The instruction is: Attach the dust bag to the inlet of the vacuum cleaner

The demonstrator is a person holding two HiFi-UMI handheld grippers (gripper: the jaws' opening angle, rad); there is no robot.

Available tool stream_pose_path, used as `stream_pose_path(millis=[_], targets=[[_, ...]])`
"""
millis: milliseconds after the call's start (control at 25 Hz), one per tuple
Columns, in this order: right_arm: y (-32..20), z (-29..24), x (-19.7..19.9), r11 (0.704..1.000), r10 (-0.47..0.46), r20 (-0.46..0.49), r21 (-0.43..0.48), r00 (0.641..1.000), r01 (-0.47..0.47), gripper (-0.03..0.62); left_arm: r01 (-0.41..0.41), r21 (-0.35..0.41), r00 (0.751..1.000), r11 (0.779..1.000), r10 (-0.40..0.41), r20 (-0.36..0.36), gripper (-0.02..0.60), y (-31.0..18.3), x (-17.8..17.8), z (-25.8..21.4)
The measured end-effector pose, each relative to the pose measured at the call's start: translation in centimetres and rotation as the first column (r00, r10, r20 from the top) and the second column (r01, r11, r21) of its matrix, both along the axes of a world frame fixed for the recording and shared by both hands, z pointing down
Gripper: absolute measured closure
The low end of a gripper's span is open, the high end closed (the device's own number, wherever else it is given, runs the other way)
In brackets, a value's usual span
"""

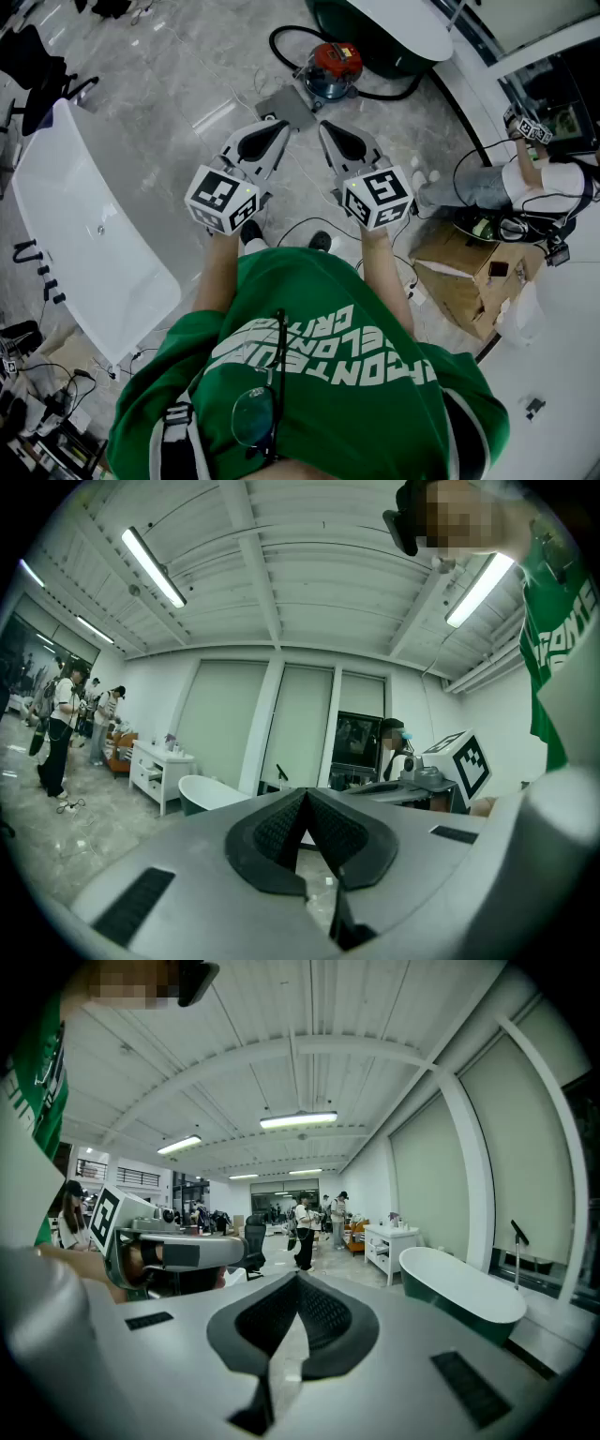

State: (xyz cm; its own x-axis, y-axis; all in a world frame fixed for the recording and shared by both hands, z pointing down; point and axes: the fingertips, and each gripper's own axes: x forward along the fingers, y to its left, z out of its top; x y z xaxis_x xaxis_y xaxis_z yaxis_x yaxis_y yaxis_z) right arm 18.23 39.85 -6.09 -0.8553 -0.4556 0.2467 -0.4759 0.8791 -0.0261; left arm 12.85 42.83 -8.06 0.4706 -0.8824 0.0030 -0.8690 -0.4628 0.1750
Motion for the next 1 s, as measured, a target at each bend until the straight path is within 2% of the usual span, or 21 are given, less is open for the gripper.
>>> stream_pose_path(millis=[280,520,800,1000], targets=[[0.3,0.3,-2.5,1.000,-0.001,-0.004,-0.002,1.000,0.001,0.586,0.001,0.002,1.000,1.000,-0.001,-0.006,0.578,0.2,-2.5,0.1],[0.6,1.1,-6.0,1.000,0.014,0.013,-0.018,1.000,-0.014,0.586,-0.004,-0.007,1.000,1.000,0.004,-0.010,0.578,0.7,-6.3,1.2],[1.2,2.6,-10.2,0.998,0.045,0.006,-0.047,0.999,-0.045,0.586,-0.059,-0.035,0.998,0.998,0.059,-0.005,0.578,0.5,-9.9,2.6],[1.0,4.0,-11.1,0.995,0.074,-0.028,-0.069,0.997,-0.076,0.586,-0.099,-0.054,0.995,0.994,0.098,-0.022,0.578,-0.8,-11.1,3.8]])
